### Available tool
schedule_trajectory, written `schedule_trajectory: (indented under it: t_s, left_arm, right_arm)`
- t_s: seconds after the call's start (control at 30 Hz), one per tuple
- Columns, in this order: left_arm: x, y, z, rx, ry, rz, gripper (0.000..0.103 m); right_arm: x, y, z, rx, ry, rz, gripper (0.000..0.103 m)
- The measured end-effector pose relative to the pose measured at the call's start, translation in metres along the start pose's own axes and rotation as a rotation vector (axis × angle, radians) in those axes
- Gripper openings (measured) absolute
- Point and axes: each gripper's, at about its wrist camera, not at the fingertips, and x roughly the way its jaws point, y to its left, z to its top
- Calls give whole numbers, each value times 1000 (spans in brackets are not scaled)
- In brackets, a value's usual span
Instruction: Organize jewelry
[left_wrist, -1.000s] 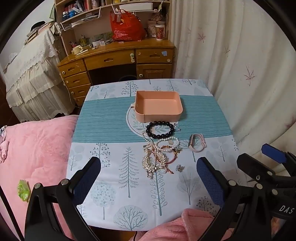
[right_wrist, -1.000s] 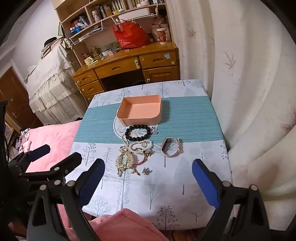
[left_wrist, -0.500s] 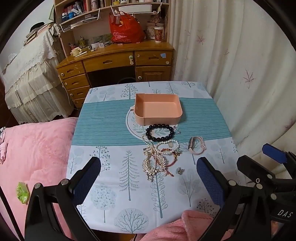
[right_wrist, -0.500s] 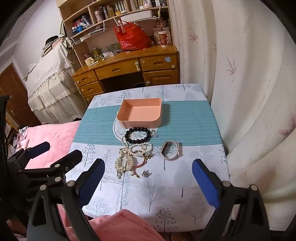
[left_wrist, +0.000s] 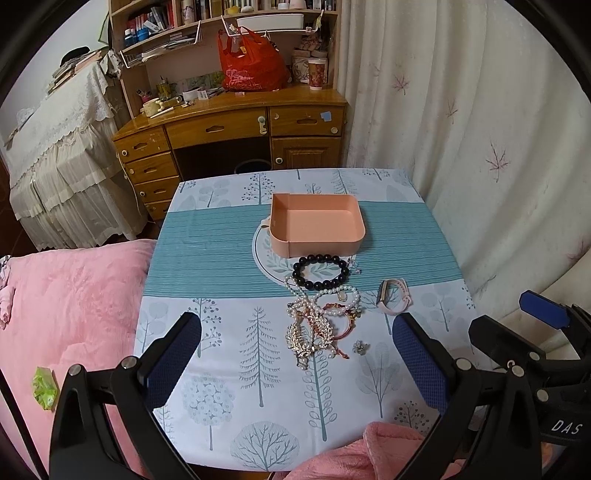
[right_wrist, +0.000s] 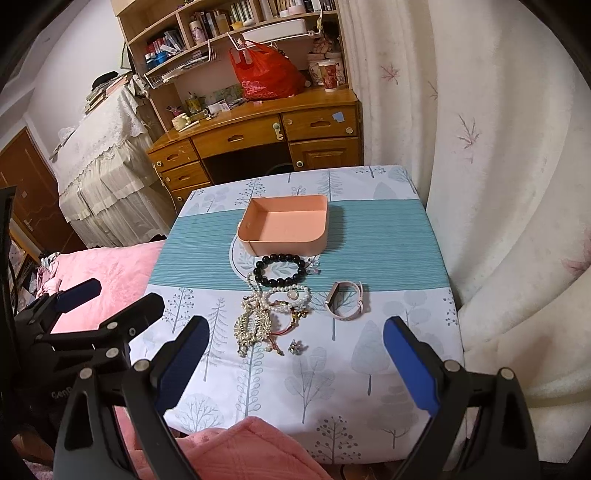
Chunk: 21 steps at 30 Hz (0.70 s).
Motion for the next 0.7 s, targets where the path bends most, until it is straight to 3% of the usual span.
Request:
schedule_trajectory:
  t_s: [0.7]
  left_arm:
    - [8, 12, 6, -1, -10, -27, 102]
  right_arm:
    - [4, -1, 7, 22, 2, -18, 96]
